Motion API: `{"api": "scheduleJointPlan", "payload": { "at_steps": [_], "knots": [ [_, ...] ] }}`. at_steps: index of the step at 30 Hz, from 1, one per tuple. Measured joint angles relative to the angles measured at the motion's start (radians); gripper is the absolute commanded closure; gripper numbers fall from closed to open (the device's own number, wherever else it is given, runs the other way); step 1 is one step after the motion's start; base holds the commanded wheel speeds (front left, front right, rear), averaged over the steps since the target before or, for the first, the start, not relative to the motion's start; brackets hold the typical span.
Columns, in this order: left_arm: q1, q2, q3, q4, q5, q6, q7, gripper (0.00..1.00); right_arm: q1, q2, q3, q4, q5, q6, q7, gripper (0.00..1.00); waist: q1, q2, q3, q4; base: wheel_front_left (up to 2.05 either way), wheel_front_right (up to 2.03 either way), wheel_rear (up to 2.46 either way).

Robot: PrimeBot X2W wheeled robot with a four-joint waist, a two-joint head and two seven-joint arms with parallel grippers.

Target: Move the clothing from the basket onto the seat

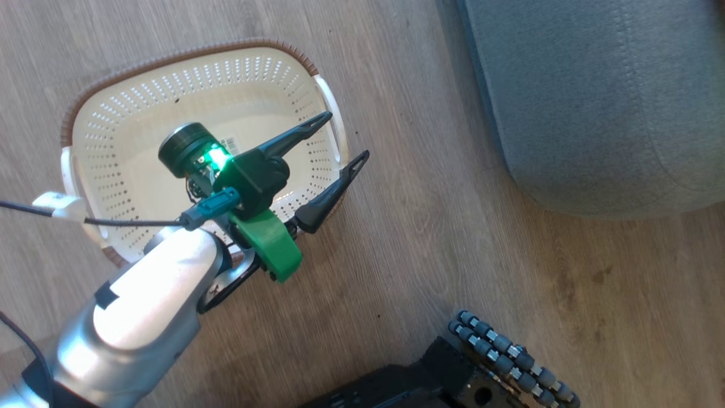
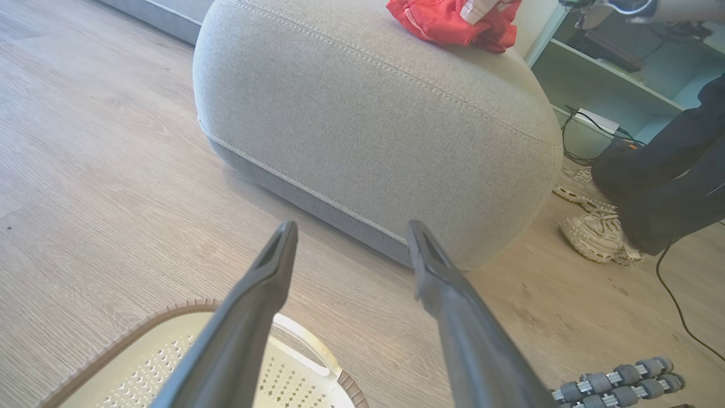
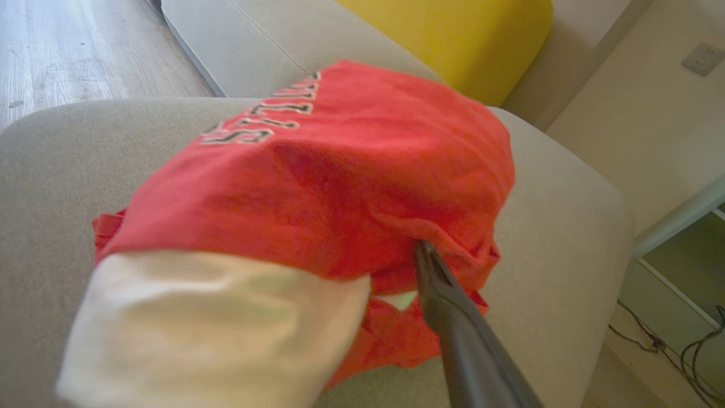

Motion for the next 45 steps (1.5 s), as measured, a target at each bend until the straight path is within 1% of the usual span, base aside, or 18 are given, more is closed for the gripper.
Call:
{"api": "scheduleJointPlan", "payload": {
  "at_steps": [3,7,10,13,16,19,24,28,34,35,36,39,45],
  "knots": [
    [0.001,-0.002,0.000,0.016,-0.010,0.001,-0.009,0.00,0.063,0.007,0.032,0.012,0.044,0.000,-0.034,0.00,0.0000,0.0000,-0.019,-0.006,0.00,0.00,0.00],
    [0.002,-0.013,0.000,0.037,-0.017,0.008,-0.027,0.00,0.159,0.015,0.075,-0.002,0.095,0.000,-0.056,0.00,0.0000,0.0000,-0.049,-0.012,0.00,0.00,0.00],
    [0.005,-0.023,0.000,0.052,-0.017,0.008,-0.039,0.00,0.235,0.036,0.105,-0.042,0.134,0.000,-0.061,0.00,0.0000,0.0000,-0.075,-0.012,0.00,0.00,0.00],
    [0.012,-0.032,0.001,0.077,-0.028,0.009,-0.050,0.00,0.320,0.060,0.126,-0.118,0.164,0.000,-0.061,0.00,0.0000,0.0000,-0.104,-0.008,0.00,0.00,0.00],
    [0.022,-0.046,0.005,0.098,-0.034,0.009,-0.062,0.00,0.407,0.081,0.140,-0.174,0.169,0.000,-0.062,0.00,0.0000,0.0000,-0.134,0.002,0.00,0.00,0.00],
    [0.042,-0.068,0.007,0.118,-0.039,0.009,-0.068,0.00,0.490,0.103,0.153,-0.202,0.166,0.000,-0.062,0.00,0.0000,0.0001,-0.166,0.018,0.00,0.00,0.00],
    [0.074,-0.096,0.038,0.151,-0.046,0.009,-0.072,0.00,0.577,0.142,0.219,-0.250,0.163,0.000,-0.062,0.00,0.0000,0.0000,-0.225,0.056,0.00,0.00,0.00],
    [0.117,-0.124,0.103,0.152,-0.048,0.015,-0.074,0.00,0.605,0.164,0.274,-0.320,0.168,0.000,-0.062,0.00,0.0000,0.0001,-0.279,0.091,0.00,0.00,0.00],
    [0.211,-0.158,0.218,0.163,-0.030,0.019,-0.074,0.00,0.613,0.164,0.363,-0.389,0.197,0.000,-0.062,0.00,0.0000,0.0001,-0.356,0.157,0.00,0.00,0.00],
    [0.225,-0.164,0.238,0.166,-0.024,0.019,-0.074,0.00,0.614,0.164,0.379,-0.397,0.202,0.000,-0.062,0.00,0.0000,0.0001,-0.367,0.169,0.00,0.00,0.00],
    [0.252,-0.177,0.281,0.170,-0.008,0.019,-0.074,0.00,0.617,0.163,0.408,-0.413,0.214,0.000,-0.062,0.00,0.0000,0.0001,-0.389,0.196,0.00,0.00,0.00],
    [0.289,-0.195,0.345,0.176,0.016,0.019,-0.074,0.00,0.623,0.163,0.446,-0.436,0.223,0.000,-0.062,0.00,0.0000,0.0001,-0.422,0.234,0.00,0.00,0.00],
    [0.365,-0.229,0.470,0.194,0.074,0.019,-0.074,0.00,0.632,0.163,0.495,-0.463,0.226,0.000,-0.062,0.00,0.0000,0.0001,-0.485,0.300,0.00,0.00,0.00]
  ]
}}
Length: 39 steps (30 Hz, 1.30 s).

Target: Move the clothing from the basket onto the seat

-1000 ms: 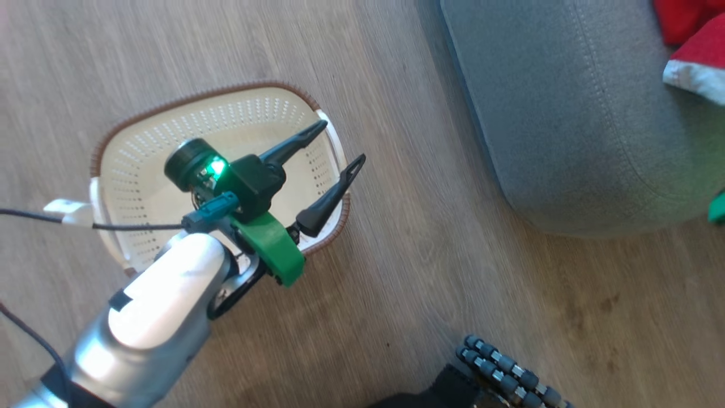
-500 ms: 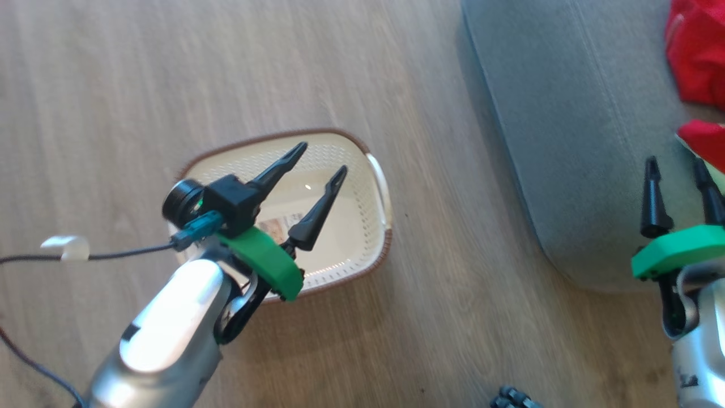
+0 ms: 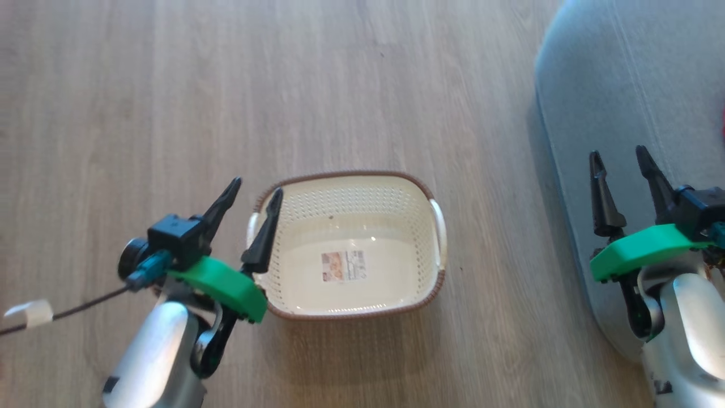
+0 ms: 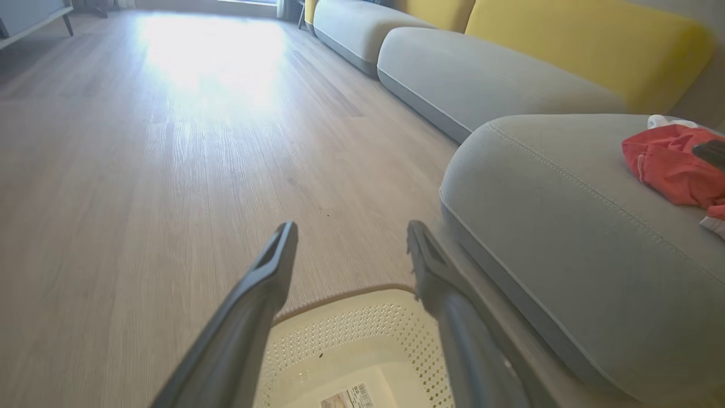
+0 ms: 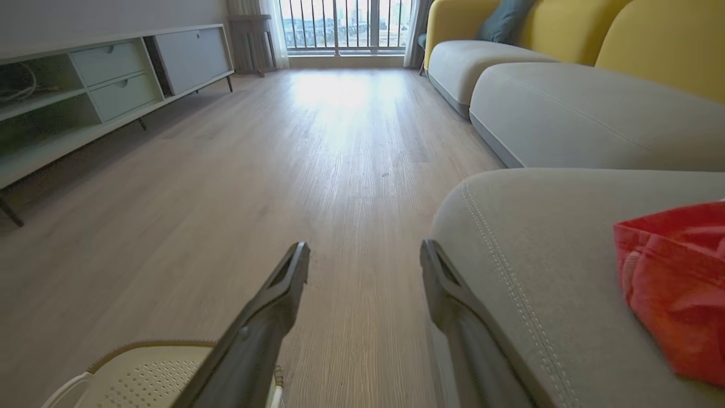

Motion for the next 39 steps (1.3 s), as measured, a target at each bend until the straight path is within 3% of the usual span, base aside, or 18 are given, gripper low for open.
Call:
{"api": "scheduleJointPlan", "payload": {
  "at_steps": [16,39],
  "knots": [
    [0.131,-0.081,0.275,0.013,0.160,0.022,0.000,0.00,0.060,0.049,0.059,-0.027,0.020,0.000,0.000,0.00,0.0000,0.0000,-0.116,0.077,0.00,0.00,0.00],
    [0.185,-0.127,0.432,0.019,0.241,0.023,0.000,0.00,0.103,0.094,0.099,-0.012,0.005,0.000,0.000,0.00,0.0001,0.0000,-0.159,0.065,0.00,0.00,0.00]
  ]
}}
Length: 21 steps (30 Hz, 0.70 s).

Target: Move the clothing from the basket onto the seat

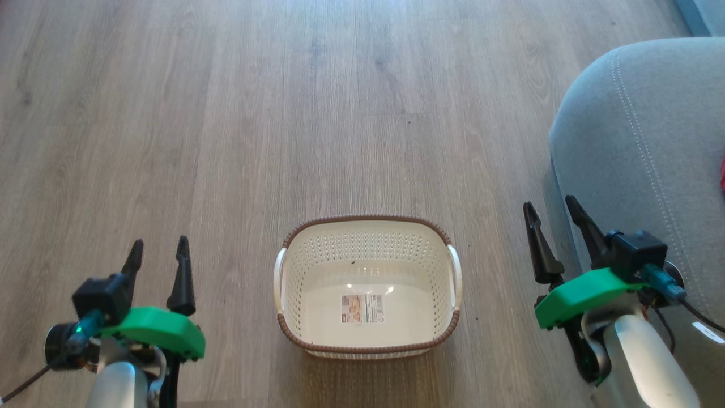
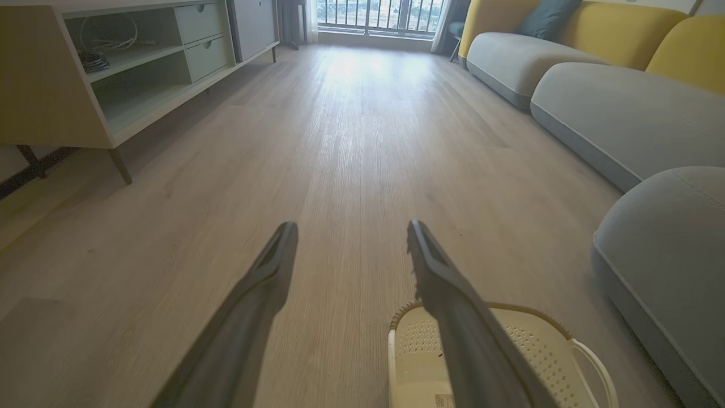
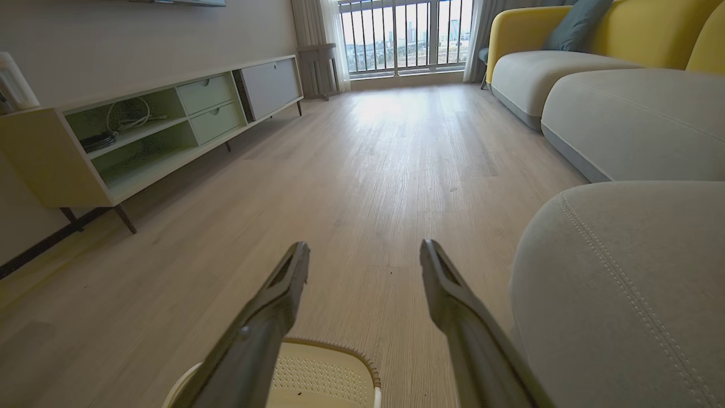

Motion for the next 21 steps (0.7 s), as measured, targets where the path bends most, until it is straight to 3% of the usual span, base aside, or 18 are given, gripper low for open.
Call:
{"api": "scheduleJointPlan", "payload": {
  "at_steps": [1,7,21],
  "knots": [
    [0.001,-0.001,0.004,-0.001,-0.013,-0.007,0.000,1.00,0.000,0.000,-0.001,0.001,0.000,0.000,0.000,1.00,0.0000,0.0000,-0.001,0.000,0.00,0.00,0.00],
    [0.058,-0.011,0.002,0.080,-0.023,-0.007,0.015,1.00,0.055,0.002,0.002,0.078,0.009,0.000,0.006,1.00,0.0000,0.0000,-0.003,0.001,0.00,0.00,0.00],
    [0.063,-0.011,0.002,0.069,-0.175,-0.007,0.049,1.00,0.066,0.005,-0.014,0.063,0.150,0.000,0.044,1.00,0.0000,0.0000,-0.009,0.001,0.00,0.00,0.00]
  ]
}}
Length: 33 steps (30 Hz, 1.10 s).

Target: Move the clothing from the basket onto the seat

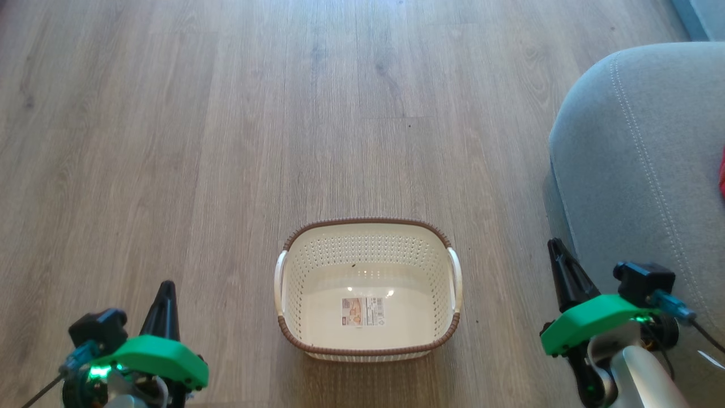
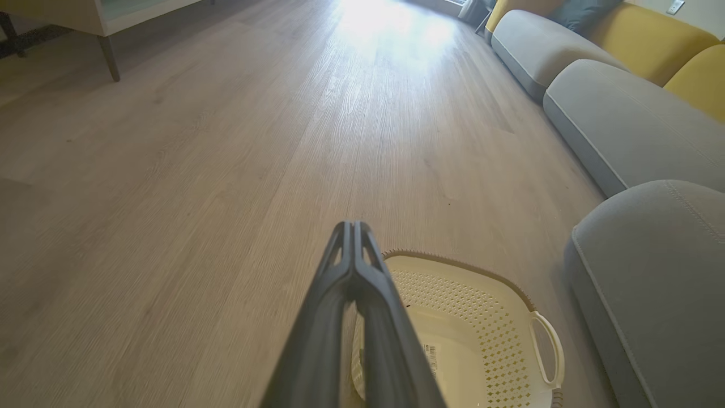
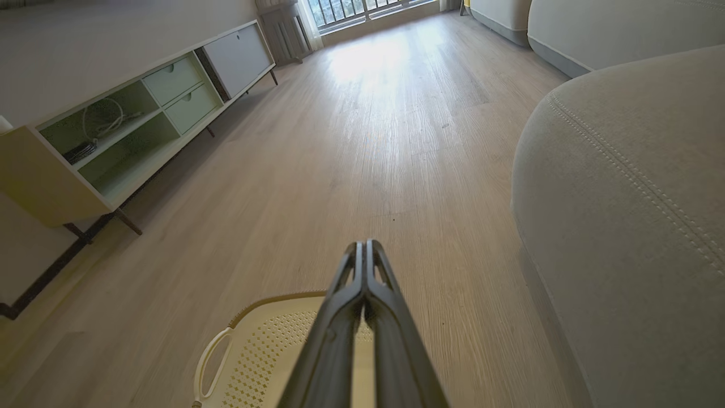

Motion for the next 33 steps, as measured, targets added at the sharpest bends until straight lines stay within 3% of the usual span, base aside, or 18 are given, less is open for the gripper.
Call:
{"api": "scheduleJointPlan", "payload": {
  "at_steps": [33],
  "knots": [
    [0.000,0.000,-0.002,-0.042,-0.393,-0.009,0.094,1.00,0.008,0.014,-0.059,-0.047,0.375,0.000,0.095,1.00,0.0000,0.0000,-0.016,0.001,0.00,0.00,0.00]
  ]
}}
